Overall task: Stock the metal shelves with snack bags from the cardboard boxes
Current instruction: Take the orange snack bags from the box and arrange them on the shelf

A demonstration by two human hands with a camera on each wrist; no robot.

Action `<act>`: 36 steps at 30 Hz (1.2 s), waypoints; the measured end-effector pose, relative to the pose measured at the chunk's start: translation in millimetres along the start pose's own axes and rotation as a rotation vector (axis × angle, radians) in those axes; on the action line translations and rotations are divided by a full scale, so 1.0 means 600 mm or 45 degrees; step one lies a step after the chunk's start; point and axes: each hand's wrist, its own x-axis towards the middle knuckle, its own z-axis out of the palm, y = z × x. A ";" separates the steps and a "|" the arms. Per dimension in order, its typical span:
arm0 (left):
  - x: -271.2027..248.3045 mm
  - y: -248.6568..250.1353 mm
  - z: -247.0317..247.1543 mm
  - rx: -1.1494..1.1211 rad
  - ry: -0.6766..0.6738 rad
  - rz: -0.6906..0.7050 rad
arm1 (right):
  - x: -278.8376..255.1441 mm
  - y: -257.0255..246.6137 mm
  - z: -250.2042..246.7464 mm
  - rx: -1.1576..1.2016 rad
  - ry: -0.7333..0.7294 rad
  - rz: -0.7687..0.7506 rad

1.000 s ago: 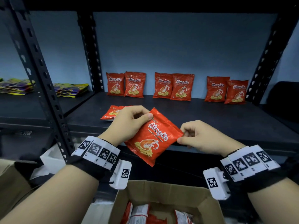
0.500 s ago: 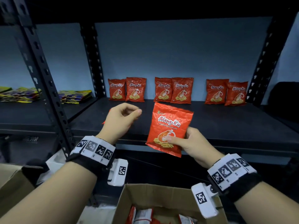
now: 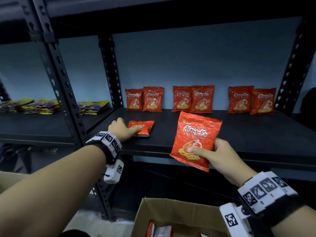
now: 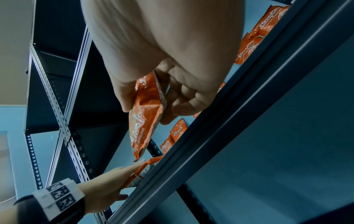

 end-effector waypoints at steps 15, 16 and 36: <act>0.004 -0.022 0.008 -0.706 -0.217 0.216 | -0.005 -0.007 0.016 -0.119 -0.019 0.026; 0.002 -0.023 0.008 -0.721 -0.241 0.265 | -0.006 -0.010 0.020 -0.119 -0.025 0.024; 0.086 -0.019 -0.082 -1.022 -0.437 0.249 | 0.253 -0.114 0.133 -0.474 -0.073 -0.223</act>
